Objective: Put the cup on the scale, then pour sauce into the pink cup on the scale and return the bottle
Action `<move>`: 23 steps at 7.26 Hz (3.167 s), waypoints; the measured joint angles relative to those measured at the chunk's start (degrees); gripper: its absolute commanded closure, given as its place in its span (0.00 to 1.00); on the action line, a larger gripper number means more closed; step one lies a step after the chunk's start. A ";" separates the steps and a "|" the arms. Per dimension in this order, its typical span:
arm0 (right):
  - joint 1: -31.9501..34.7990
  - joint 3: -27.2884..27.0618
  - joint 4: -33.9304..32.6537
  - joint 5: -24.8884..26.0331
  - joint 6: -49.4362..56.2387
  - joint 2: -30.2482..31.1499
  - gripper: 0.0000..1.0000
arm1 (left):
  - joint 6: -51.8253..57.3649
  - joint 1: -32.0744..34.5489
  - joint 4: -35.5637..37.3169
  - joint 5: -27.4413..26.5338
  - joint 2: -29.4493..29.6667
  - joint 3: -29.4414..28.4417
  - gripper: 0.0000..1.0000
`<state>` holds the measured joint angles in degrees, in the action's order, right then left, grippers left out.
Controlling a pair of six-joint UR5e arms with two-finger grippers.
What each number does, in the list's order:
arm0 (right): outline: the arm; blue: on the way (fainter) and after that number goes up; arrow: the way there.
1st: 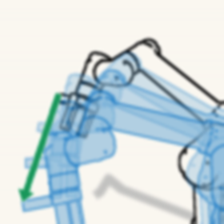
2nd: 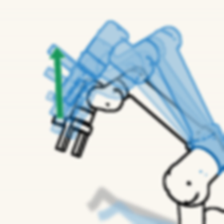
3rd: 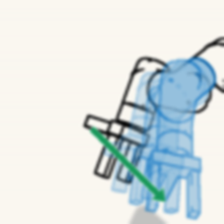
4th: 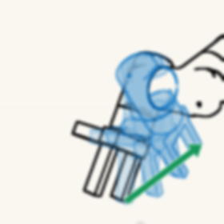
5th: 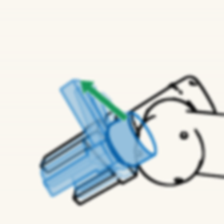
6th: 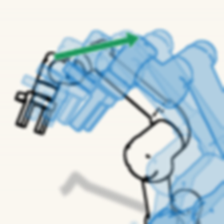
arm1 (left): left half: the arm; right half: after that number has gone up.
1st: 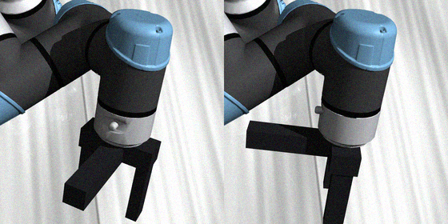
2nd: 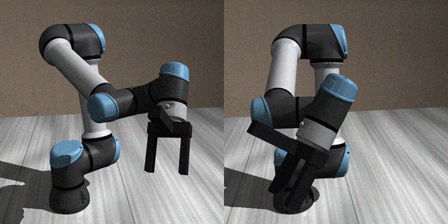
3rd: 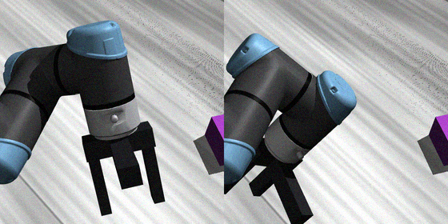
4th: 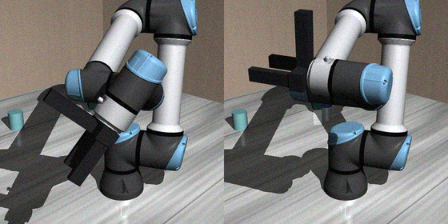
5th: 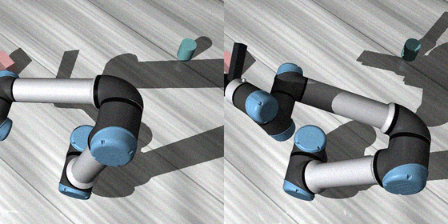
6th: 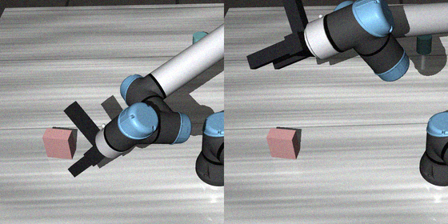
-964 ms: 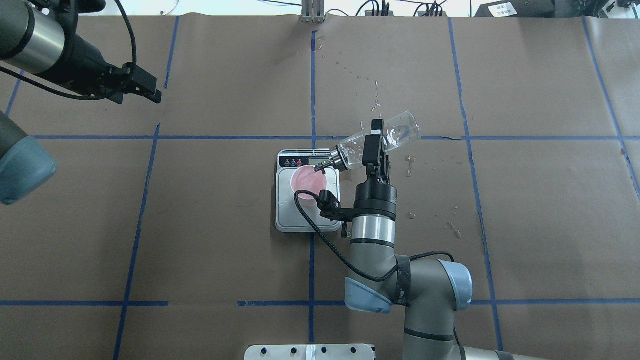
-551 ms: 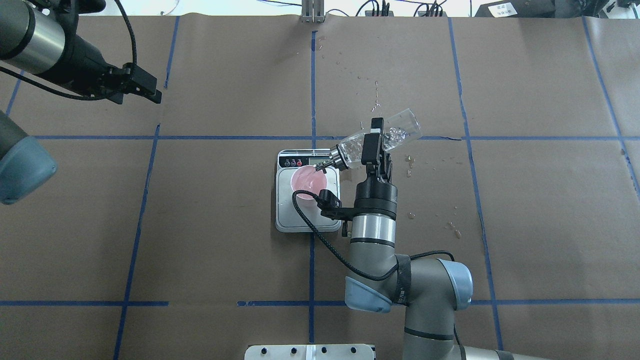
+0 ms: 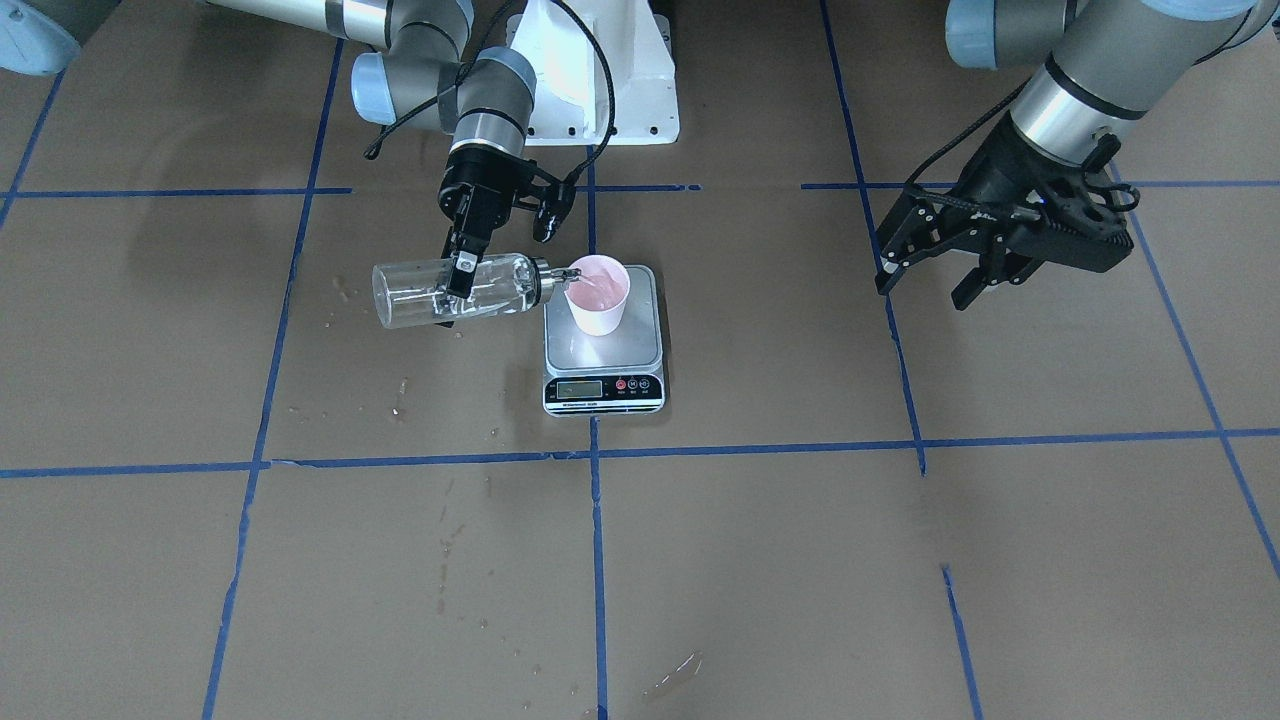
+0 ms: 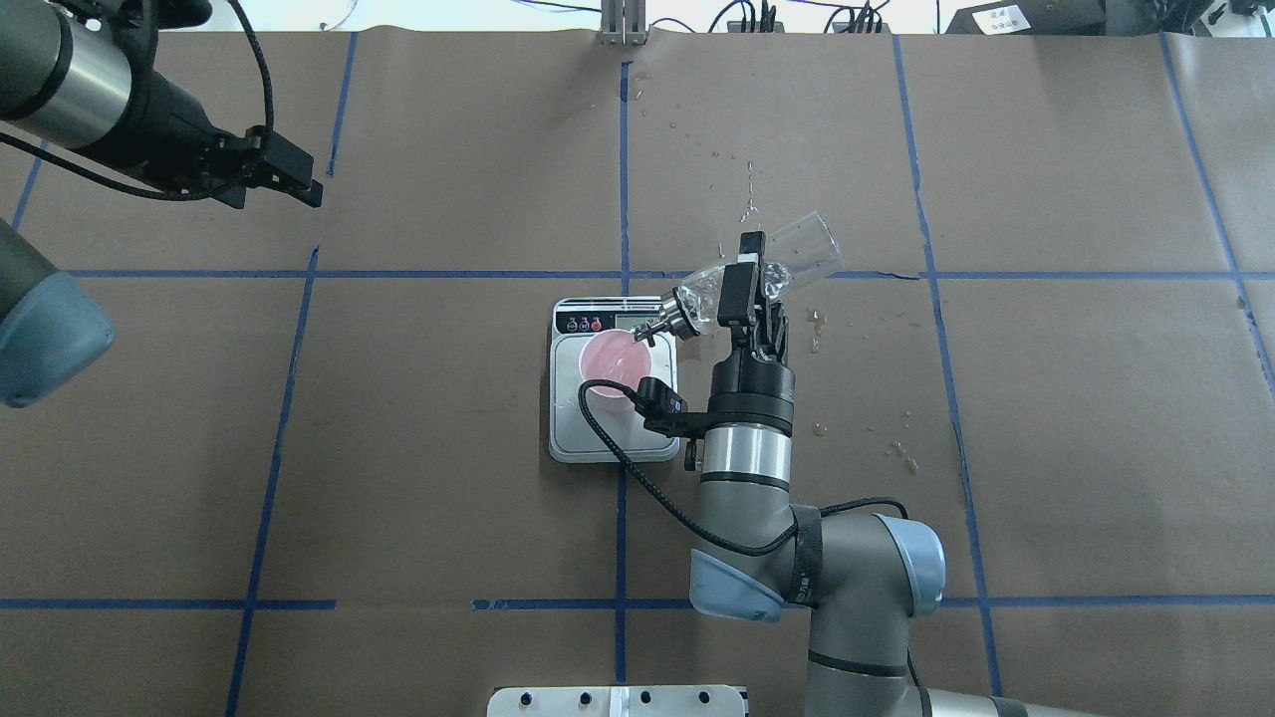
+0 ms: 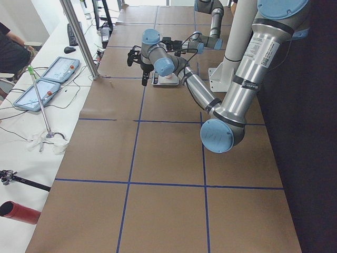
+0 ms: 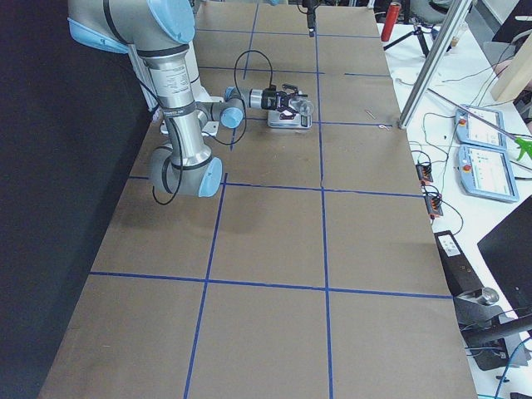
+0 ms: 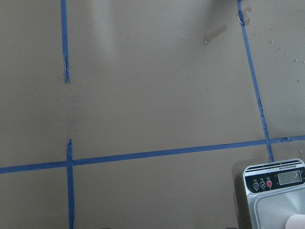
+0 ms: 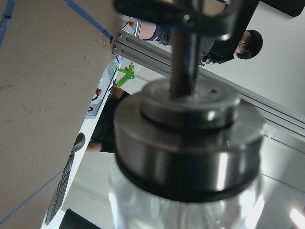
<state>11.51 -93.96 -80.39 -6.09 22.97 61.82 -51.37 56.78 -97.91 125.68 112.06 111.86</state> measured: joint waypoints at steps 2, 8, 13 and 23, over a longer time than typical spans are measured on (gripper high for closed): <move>0.04 -0.07 0.12 0.01 0.13 0.10 1.00 | -0.06 0.00 0.00 0.00 0.00 -0.16 0.15; 0.04 -1.11 13.13 -1.62 -6.82 2.74 1.00 | -0.16 -0.09 0.00 0.00 0.09 -0.31 0.15; -0.04 -1.76 15.06 -9.71 -43.22 2.74 1.00 | -0.30 -0.09 0.00 0.00 0.17 -0.15 0.15; 2.61 -9.86 22.56 -25.49 -94.02 20.41 1.00 | -2.42 -0.15 0.26 0.00 0.93 0.74 0.14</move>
<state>14.11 -103.82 -57.83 -31.58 -71.05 82.22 -53.79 56.63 -97.65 125.68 112.99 112.60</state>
